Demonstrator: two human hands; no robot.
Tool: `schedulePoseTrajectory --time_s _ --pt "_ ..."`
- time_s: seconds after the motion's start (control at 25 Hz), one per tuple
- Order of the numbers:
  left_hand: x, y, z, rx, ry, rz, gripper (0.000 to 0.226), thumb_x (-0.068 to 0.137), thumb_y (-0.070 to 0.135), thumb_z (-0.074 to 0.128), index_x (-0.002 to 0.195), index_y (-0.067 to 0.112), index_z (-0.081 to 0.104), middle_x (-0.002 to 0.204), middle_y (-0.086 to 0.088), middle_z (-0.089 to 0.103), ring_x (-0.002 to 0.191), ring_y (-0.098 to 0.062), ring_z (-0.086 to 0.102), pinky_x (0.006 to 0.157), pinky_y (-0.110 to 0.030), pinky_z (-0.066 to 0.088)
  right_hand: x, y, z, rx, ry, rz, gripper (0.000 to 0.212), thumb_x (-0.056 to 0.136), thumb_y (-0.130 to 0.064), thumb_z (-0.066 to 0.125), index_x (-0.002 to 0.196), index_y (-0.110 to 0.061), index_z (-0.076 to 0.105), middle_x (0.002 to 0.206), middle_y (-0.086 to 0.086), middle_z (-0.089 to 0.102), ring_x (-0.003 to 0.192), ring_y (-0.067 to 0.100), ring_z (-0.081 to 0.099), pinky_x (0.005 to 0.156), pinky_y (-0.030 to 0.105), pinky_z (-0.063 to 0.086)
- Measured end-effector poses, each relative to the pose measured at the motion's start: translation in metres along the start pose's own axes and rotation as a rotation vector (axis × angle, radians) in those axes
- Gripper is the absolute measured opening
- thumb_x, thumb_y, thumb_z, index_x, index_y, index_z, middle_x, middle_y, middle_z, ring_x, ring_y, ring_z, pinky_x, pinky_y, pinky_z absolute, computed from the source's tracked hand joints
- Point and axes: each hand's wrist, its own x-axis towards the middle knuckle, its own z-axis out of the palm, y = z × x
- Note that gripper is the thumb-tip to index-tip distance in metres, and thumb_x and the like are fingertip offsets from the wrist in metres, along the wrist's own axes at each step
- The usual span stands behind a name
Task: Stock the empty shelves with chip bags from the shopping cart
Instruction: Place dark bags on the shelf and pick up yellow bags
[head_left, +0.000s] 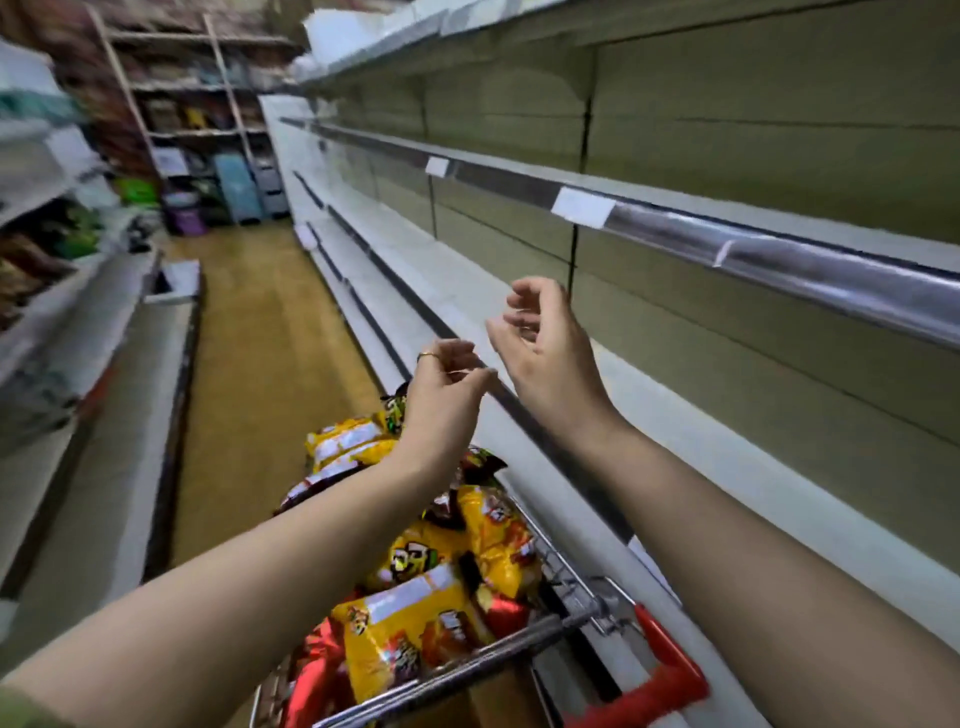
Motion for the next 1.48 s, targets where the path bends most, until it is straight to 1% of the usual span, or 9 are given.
schedulePoseTrajectory --time_s 0.16,0.44,0.72,0.92,1.08,1.2,1.28,1.36,1.48 --pt "0.041 -0.042 -0.073 0.068 0.135 -0.150 0.023 0.086 0.001 0.059 0.104 0.010 0.048 0.090 -0.003 0.054 0.084 -0.016 0.053 0.060 -0.017 0.043 0.013 0.038 0.073 -0.066 -0.151 0.077 0.034 0.092 -0.021 0.056 0.121 -0.009 0.046 0.121 0.006 0.052 0.102 0.013 0.052 0.085 0.022 0.042" --pt "0.102 -0.146 -0.173 0.542 0.152 -0.393 0.045 0.082 0.016 0.066 0.124 0.009 0.049 0.125 -0.012 0.051 0.105 -0.027 0.057 0.089 -0.036 0.048 0.028 0.146 0.156 -0.469 -0.529 0.238 0.052 0.091 -0.024 0.055 0.137 -0.010 0.036 0.139 0.010 0.038 0.123 0.022 0.044 0.100 0.031 0.037" --pt "0.089 -0.198 -0.178 0.598 0.141 -0.487 0.044 0.085 0.008 0.062 0.128 0.001 0.051 0.122 -0.014 0.058 0.105 -0.024 0.060 0.082 -0.030 0.049 0.018 0.232 0.214 -1.185 -0.938 0.169 0.106 0.080 -0.048 0.066 0.150 -0.020 -0.008 0.155 0.022 -0.010 0.143 0.042 -0.005 0.112 0.058 -0.001" --pt "0.082 -0.207 -0.181 0.609 0.187 -0.418 0.036 0.088 0.006 0.057 0.124 0.007 0.055 0.110 -0.010 0.058 0.080 -0.010 0.058 0.073 -0.027 0.052 0.006 0.258 0.227 -1.341 -0.892 0.042 0.076 0.095 -0.020 0.046 0.150 -0.017 -0.007 0.153 0.030 -0.003 0.140 0.050 0.004 0.113 0.060 0.007" --pt "0.084 -0.205 -0.173 0.622 0.136 -0.382 0.041 0.085 0.008 0.063 0.124 0.010 0.053 0.116 -0.010 0.055 0.089 -0.012 0.056 0.061 -0.012 0.041 0.021 0.235 0.211 -1.189 -0.790 0.012 0.081 0.088 -0.028 0.056 0.150 -0.023 0.004 0.155 0.020 0.008 0.142 0.040 0.011 0.115 0.051 0.012" --pt "0.089 -0.199 -0.163 0.553 0.037 -0.339 0.064 0.078 0.012 0.074 0.133 0.012 0.043 0.130 -0.011 0.050 0.113 -0.016 0.053 0.091 -0.025 0.047 0.048 0.198 0.184 -0.963 -0.792 0.039 0.092 0.075 -0.031 0.068 0.149 -0.026 0.013 0.152 0.012 0.025 0.138 0.031 0.027 0.114 0.044 0.024" --pt "0.090 -0.189 -0.155 0.501 -0.050 -0.305 0.089 0.071 0.017 0.081 0.144 0.016 0.030 0.145 -0.007 0.038 0.131 -0.018 0.041 0.108 -0.032 0.036 0.070 0.165 0.162 -0.602 -0.830 0.227 0.091 0.070 -0.018 0.071 0.147 -0.025 0.024 0.138 0.008 0.046 0.121 0.026 0.050 0.101 0.042 0.044" --pt "0.092 -0.178 -0.152 0.464 -0.124 -0.242 0.109 0.065 0.021 0.085 0.149 0.021 0.016 0.153 -0.001 0.023 0.141 -0.015 0.024 0.112 -0.028 0.024 0.089 0.136 0.140 -0.234 -0.921 0.409 0.084 0.068 -0.005 0.070 0.142 -0.026 0.037 0.120 0.004 0.058 0.100 0.019 0.062 0.081 0.035 0.056" --pt "0.094 -0.159 -0.156 0.326 -0.207 -0.184 0.125 0.056 0.023 0.088 0.150 0.031 0.006 0.155 0.008 0.014 0.140 -0.002 0.017 0.113 -0.022 0.021 0.108 0.119 0.118 0.082 -1.044 0.457 0.081 0.052 -0.010 0.074 0.129 -0.026 0.053 0.117 0.011 0.064 0.102 0.027 0.065 0.084 0.042 0.055"
